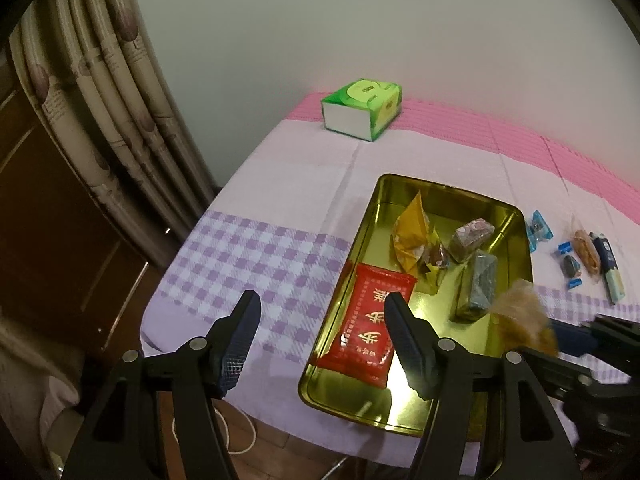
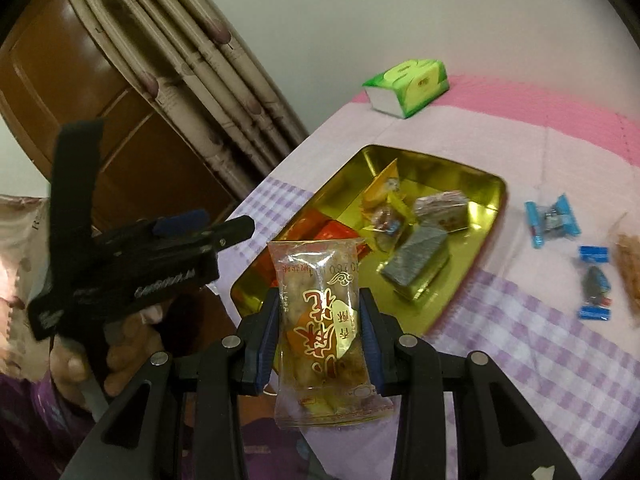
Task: Organize snacks
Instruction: 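Carry the gold-print pastry bag into the gold tin and release it with the right gripper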
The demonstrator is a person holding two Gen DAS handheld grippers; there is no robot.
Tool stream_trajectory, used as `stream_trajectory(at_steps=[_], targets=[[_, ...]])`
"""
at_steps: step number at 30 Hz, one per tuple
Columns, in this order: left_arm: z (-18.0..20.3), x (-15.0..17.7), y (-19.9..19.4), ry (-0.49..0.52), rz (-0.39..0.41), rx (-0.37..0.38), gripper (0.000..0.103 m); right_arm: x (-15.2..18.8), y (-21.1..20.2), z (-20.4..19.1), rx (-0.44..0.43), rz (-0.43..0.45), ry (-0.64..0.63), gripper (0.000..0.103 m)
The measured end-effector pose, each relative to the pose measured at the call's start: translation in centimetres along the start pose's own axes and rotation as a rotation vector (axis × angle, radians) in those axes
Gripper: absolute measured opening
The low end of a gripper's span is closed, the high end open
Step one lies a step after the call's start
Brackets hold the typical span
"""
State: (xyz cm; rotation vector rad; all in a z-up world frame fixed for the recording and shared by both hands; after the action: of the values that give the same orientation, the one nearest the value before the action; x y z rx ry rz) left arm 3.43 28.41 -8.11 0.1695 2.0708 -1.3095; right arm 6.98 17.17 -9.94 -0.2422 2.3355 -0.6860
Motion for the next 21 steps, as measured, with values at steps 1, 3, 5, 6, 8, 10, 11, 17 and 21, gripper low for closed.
stream_trajectory(at_steps=[1,3,5,6,8,10,11,17,21], targets=[[0.0,0.0,0.0,0.002,-0.001,0.002,0.065,-0.1,0.4,0.2,-0.006,-0.006,0.013,0.035],[0.1,0.0,0.2,0.005,-0.004,0.005,0.065,-0.3,1.1,0.4,-0.008,-0.012,0.033,0.035],[0.2,0.1,0.2,0.007,-0.008,0.009,0.066,-0.4,1.7,0.6,-0.013,-0.016,0.052,0.035],[0.3,0.1,0.2,0.007,-0.010,0.011,0.067,-0.6,2.1,0.8,-0.017,-0.017,0.063,0.035],[0.3,0.1,0.3,0.007,-0.014,0.015,0.067,-0.5,2.5,0.9,-0.021,-0.021,0.077,0.035],[0.3,0.2,0.5,0.009,-0.022,0.016,0.067,-0.5,3.0,1.0,-0.022,-0.027,0.089,0.035],[0.3,0.3,0.6,0.010,-0.027,0.018,0.067,-0.4,3.1,1.1,-0.022,-0.031,0.091,0.035],[0.5,0.6,1.2,0.018,-0.050,0.022,0.067,-0.2,4.3,1.5,-0.010,-0.053,0.114,0.035],[0.5,0.7,1.4,0.019,-0.059,0.020,0.067,-0.3,4.8,1.9,-0.010,-0.058,0.132,0.035]])
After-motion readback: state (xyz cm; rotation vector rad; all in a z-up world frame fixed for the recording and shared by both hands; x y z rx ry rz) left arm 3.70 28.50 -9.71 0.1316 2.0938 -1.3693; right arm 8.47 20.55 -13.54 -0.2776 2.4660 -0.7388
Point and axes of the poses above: each gripper's, at about its wrist camera, not at the fingertips, and y roughly the way its jaws point, z to its right, x to its underside, the point moved 10 cm from there along y, roughly the way its jaws point, and after that the axes turned 12 degrees about -x, right-handed, at the moved point
